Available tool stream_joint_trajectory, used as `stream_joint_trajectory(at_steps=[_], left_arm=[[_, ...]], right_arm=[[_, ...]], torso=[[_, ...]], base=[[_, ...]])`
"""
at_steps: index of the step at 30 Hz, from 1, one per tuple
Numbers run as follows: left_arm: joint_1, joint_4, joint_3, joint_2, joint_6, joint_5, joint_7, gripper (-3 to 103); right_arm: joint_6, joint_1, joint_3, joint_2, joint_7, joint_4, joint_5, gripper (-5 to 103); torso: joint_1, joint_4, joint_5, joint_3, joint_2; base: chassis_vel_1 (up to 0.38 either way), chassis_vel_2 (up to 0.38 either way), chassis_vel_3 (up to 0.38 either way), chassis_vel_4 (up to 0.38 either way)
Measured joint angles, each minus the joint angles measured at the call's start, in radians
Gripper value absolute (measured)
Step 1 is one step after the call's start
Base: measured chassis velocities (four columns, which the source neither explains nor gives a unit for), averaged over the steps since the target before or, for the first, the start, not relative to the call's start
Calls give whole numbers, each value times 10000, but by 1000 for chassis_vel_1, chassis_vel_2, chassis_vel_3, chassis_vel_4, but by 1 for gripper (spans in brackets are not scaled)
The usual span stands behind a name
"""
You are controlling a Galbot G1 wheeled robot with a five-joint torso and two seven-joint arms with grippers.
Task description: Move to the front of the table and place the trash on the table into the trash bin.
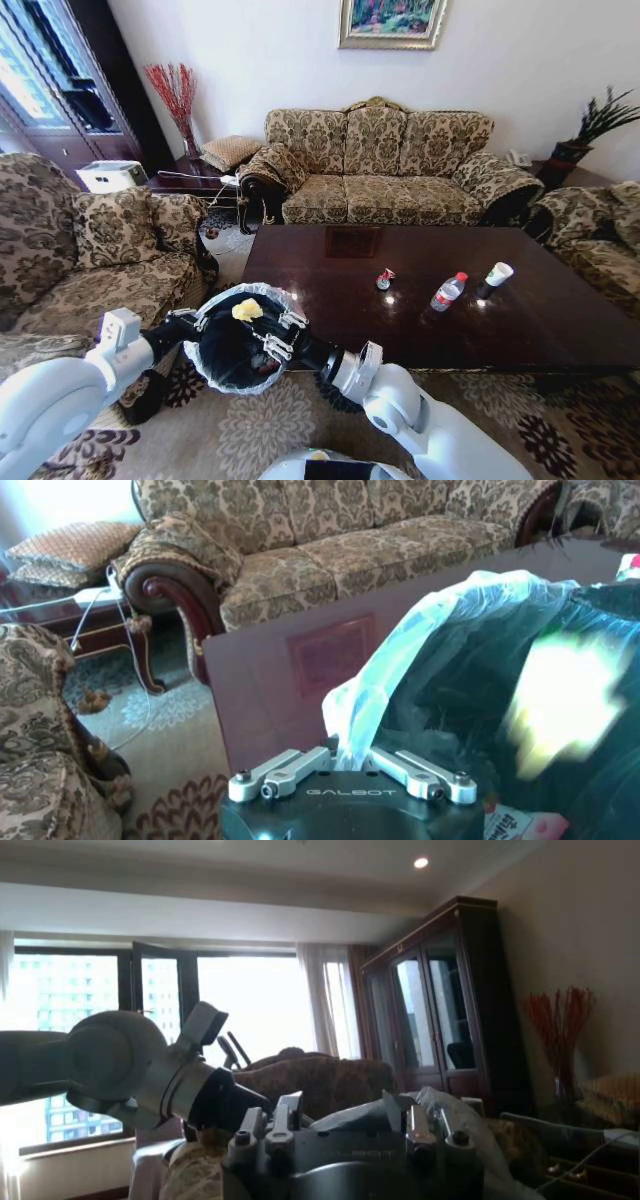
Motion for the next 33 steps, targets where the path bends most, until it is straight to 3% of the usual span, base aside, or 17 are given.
stream_joint_trajectory(at_steps=[3, 7, 9, 11, 12, 15, 17, 19, 22, 33], left_arm=[[36, -69, -1, -105, 11, -3, 0, 0], [70, -96, -10, -154, 23, -3, 2, 0], [96, 20, -23, -175, 24, 0, 5, 0], [103, 262, -21, -195, 7, 91, 11, 0], [120, 557, -23, -233, -21, 223, -3, 0], [127, 750, -62, -310, -21, 268, 13, 0], [-28, 779, -190, -414, -76, 269, 11, 0], [-83, 773, -240, -436, -118, 272, 1, 0], [-152, 705, -363, -541, -216, 306, 6, 0], [-283, 633, -339, -695, -341, 310, -11, 0]], right_arm=[[24, -68, 75, -19, -23, 72, -9, 65], [112, -174, 211, -22, -75, 204, -14, 76], [371, -379, 491, -33, -160, 518, -349, 86], [619, -541, 721, -57, -163, 753, -718, 86], [899, -745, 1002, -116, -133, 973, -994, 96], [1045, -1084, 1421, -225, 398, 1244, -1179, 99], [777, -1538, 2017, -277, 1746, 1358, -1220, 100], [629, -1716, 2220, -259, 2172, 1369, -1214, 100], [507, -2455, 3114, -62, 3429, 1138, -1141, 100], [235, -2717, 3993, 289, 4294, -426, 259, 100]], torso=[[0, 1, 0, 0, 0], [0, 1, 0, 0, 0], [0, 1, 1, 0, 0], [0, -3, 0, 0, 0], [0, -2, 1, -1, 0], [0, 4, -4, 0, 0], [-1, 5, -2, -1, 0], [-1, 3, -2, -1, 1], [0, -5, 2, 0, 0], [0, 0, -2, 0, 0]], base=[[0, 0, 0, 0], [0, 0, 0, 0], [0, 0, 0, 0], [0, 0, 0, 0], [0, 0, 0, 0], [0, 0, 0, 0], [0, 0, 0, 0], [0, 0, 0, 0], [0, 0, 0, 0], [-50, -54, 61, 58]])
